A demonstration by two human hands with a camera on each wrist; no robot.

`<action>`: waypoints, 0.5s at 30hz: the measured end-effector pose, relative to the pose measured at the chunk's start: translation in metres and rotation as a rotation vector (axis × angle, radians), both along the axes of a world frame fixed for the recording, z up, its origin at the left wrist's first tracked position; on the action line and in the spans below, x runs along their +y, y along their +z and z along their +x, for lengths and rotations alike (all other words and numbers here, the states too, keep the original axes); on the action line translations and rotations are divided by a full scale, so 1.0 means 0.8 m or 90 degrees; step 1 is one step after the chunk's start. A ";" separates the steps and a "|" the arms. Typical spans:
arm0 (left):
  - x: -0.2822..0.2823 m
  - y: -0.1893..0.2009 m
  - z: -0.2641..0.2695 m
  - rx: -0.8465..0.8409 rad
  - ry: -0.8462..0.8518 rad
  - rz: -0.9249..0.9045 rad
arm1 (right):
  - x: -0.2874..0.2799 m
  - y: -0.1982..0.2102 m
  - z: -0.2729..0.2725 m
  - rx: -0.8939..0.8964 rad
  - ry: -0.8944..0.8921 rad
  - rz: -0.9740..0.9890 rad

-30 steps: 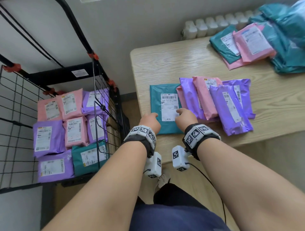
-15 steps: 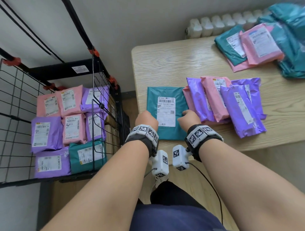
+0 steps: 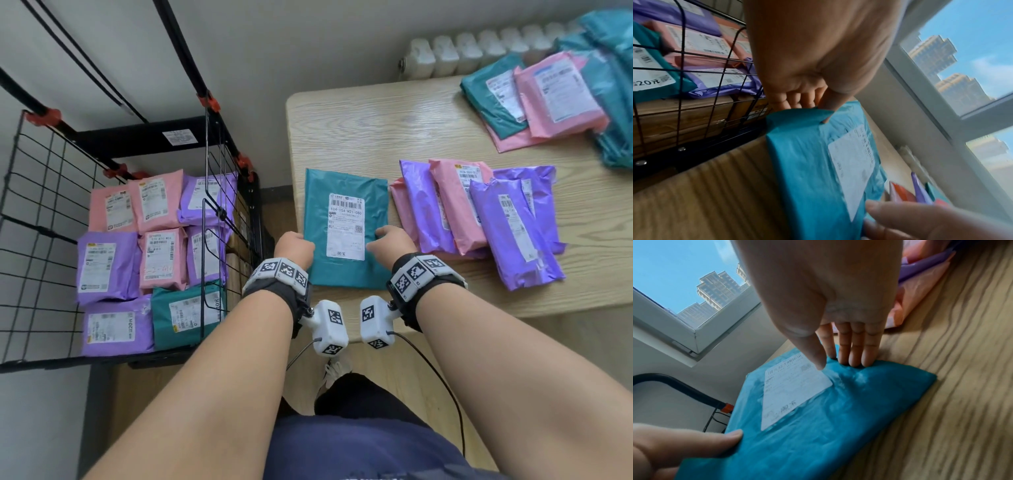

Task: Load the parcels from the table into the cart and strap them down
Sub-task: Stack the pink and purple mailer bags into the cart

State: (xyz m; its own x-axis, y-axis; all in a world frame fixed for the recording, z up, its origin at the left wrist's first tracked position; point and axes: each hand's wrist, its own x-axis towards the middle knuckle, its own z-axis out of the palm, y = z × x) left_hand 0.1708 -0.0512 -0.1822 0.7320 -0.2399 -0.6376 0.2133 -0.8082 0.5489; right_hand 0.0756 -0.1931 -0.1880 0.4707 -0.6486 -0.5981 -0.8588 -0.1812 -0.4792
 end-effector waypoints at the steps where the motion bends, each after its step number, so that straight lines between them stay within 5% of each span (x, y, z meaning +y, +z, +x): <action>1: 0.003 0.005 0.004 0.007 -0.001 -0.013 | 0.005 0.003 0.004 -0.006 -0.001 0.000; 8: 0.064 0.030 0.066 -0.054 0.065 -0.022 | 0.048 0.030 0.055 -0.126 -0.045 0.030; 15: 0.151 0.047 0.113 -0.142 0.195 -0.049 | 0.132 0.055 0.131 -0.196 0.043 0.047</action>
State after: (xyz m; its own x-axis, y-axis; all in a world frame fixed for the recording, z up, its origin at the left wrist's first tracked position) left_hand 0.2609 0.0700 -0.1447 0.8959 -0.0293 -0.4433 0.3070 -0.6805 0.6653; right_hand 0.1806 -0.0878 -0.1438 0.6778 -0.5697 -0.4649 -0.6580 -0.1879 -0.7292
